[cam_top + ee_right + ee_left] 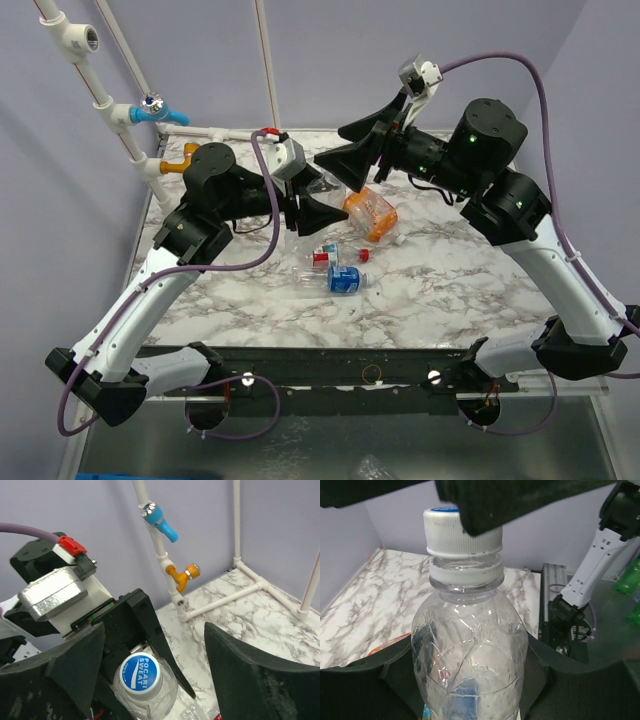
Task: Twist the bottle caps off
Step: Unscrew the bottle cap from the plastic bottle.
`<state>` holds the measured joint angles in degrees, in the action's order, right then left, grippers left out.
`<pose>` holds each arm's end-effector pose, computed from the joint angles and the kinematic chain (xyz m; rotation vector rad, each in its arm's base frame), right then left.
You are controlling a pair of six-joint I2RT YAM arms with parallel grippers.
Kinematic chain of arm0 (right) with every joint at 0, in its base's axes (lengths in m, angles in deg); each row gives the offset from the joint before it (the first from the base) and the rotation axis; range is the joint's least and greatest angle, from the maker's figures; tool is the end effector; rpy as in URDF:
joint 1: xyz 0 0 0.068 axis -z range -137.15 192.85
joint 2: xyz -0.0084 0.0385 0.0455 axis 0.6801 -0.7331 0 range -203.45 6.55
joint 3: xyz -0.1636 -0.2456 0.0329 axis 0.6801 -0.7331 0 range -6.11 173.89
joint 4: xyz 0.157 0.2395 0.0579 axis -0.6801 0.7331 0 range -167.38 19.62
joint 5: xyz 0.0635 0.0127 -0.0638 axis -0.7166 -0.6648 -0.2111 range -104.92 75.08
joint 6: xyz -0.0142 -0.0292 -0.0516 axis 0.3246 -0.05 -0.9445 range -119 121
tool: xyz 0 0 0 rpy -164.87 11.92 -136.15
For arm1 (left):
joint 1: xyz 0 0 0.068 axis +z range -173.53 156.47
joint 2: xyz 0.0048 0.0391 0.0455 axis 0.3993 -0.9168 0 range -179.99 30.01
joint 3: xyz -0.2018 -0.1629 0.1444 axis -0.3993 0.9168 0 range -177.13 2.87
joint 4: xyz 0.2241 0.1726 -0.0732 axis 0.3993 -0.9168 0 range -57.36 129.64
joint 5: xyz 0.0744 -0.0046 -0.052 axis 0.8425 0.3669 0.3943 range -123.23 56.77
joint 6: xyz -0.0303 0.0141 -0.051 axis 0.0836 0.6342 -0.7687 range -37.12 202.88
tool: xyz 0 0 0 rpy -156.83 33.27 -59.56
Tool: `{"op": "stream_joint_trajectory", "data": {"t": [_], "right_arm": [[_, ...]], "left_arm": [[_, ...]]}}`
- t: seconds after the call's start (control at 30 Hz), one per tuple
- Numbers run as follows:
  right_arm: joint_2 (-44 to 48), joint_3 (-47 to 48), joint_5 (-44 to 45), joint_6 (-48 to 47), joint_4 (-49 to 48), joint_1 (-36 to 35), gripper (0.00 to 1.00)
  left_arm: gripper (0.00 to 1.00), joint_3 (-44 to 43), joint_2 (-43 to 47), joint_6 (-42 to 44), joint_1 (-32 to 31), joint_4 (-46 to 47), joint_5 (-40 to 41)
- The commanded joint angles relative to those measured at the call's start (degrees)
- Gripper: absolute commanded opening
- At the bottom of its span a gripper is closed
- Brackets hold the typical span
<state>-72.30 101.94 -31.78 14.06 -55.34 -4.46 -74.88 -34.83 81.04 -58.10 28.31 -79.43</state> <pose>0.1894 0.2250 0.5994 -0.6926 1.3790 1.0621 0.1953 -0.1745 0.4983 1.0706 1.2740 -1.1070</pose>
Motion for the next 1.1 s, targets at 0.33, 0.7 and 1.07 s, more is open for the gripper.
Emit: {"op": "stream_joint_trajectory", "data": {"t": [0.33, 0.7, 1.07], "right_arm": [[-1.3, -2.3, 6.7, 5.0, -0.1, -0.2, 0.59], [-1.5, -3.7, 8.3, 5.3, -2.3, -0.2, 0.28], [3.6, -6.3, -6.5, -4.6, -7.3, -0.2, 0.01]], "left_arm": [[0.00, 0.1, -1.7, 5.2, 0.0, 1.6, 17.1], [0.00, 0.3, -2.0, 4.8, 0.0, 2.0, 16.9], [0.00, -0.3, -1.9, -0.6, 0.1, 0.5, -1.5]]}}
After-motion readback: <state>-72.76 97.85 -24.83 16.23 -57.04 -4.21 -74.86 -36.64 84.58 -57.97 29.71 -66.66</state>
